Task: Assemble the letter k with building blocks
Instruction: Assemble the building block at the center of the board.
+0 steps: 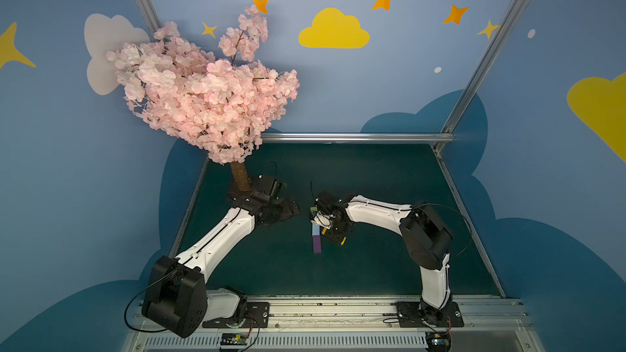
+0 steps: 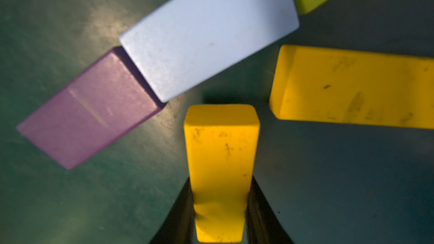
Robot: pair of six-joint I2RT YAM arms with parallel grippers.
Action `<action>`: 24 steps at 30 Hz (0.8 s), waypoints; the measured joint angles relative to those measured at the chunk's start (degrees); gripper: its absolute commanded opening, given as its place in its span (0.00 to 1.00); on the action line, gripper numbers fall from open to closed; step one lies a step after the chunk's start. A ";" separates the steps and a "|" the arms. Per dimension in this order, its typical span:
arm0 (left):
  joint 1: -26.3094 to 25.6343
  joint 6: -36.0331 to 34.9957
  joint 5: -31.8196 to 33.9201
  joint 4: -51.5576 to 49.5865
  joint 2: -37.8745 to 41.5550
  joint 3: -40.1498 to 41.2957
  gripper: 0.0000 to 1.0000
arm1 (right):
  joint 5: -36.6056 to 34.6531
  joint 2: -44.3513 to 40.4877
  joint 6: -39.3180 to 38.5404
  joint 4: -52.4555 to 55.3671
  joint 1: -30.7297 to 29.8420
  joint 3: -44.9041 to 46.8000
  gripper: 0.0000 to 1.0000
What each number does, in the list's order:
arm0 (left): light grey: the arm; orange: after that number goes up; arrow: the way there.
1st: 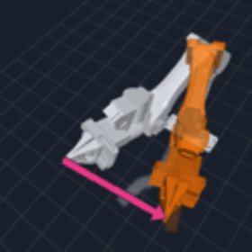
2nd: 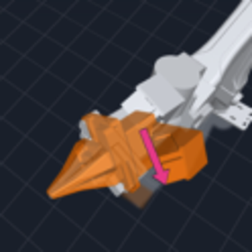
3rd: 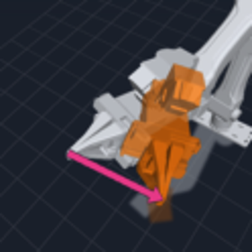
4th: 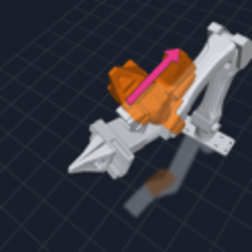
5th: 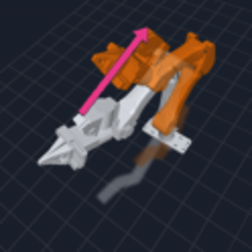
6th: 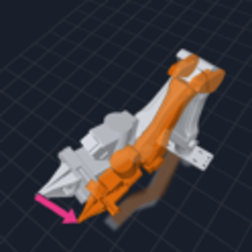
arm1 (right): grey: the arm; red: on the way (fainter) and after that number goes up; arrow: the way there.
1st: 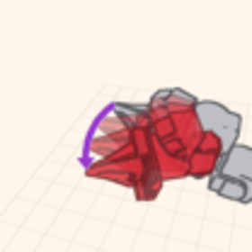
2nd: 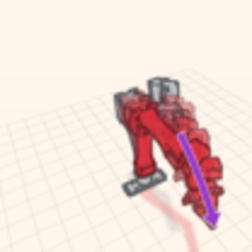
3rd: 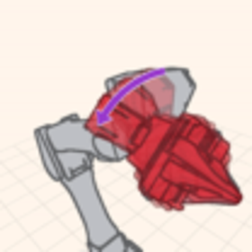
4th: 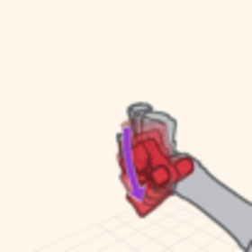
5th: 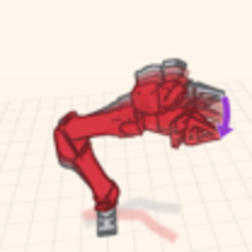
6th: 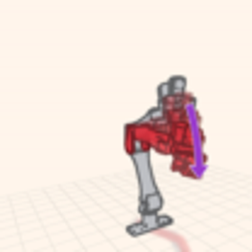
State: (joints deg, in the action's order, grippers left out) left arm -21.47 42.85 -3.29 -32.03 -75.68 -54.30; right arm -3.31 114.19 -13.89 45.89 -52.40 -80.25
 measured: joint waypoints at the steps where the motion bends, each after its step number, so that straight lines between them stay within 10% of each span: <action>1: 0.00 0.00 0.00 0.00 0.00 0.00 1.00 | -0.09 0.00 0.02 0.00 -0.09 0.00 0.40; 14: 0.00 -0.02 0.07 0.02 0.00 0.00 1.00 | -3.08 -1.79 1.62 -3.02 -0.59 2.01 0.55; 24: 0.00 -1.55 2.12 0.13 2.58 -0.11 1.00 | -4.83 -26.43 5.99 -10.82 -0.48 6.71 0.61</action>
State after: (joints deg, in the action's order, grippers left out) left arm -21.47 41.30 -1.17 -31.90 -73.10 -54.41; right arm -8.14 87.77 -7.90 35.07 -52.88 -73.54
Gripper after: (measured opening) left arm 0.999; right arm 0.583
